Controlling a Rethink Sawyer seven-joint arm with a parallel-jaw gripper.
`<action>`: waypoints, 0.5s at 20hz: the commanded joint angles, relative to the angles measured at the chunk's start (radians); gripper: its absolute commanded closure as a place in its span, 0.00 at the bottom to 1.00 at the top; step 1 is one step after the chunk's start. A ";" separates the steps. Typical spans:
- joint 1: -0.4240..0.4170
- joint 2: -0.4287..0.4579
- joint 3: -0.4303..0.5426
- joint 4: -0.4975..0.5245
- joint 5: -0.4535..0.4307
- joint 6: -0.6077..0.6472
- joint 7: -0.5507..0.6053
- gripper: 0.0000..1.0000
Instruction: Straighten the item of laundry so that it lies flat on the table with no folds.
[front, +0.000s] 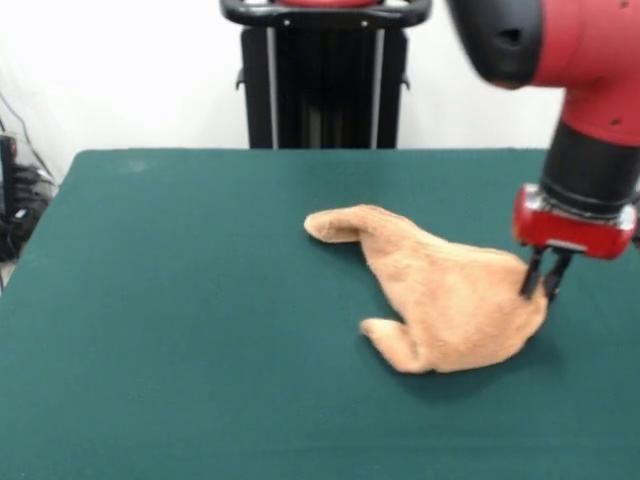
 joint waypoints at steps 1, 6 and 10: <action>0.105 -0.015 -0.044 0.063 0.079 0.093 0.284 1.00; 0.072 -0.084 -0.068 0.220 0.058 -0.021 0.200 1.00; 0.017 -0.140 -0.081 0.343 0.028 -0.081 0.149 1.00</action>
